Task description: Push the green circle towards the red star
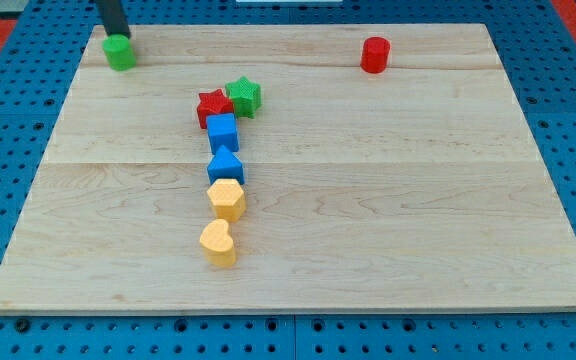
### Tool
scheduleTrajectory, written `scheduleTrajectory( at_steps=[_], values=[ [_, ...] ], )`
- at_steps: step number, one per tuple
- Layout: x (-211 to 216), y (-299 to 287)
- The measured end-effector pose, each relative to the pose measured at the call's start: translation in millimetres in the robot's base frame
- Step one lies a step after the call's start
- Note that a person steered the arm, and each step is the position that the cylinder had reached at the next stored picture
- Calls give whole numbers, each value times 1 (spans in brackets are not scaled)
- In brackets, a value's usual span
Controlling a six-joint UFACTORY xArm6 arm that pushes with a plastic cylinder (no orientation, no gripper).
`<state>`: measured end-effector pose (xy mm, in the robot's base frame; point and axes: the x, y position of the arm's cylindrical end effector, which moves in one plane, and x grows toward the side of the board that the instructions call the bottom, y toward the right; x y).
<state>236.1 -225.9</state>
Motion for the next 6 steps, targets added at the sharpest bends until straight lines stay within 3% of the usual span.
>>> scheduleTrajectory(
  at_steps=[1, 4, 6],
  values=[
    [61, 9],
    [103, -50],
    [104, 63]
  ],
)
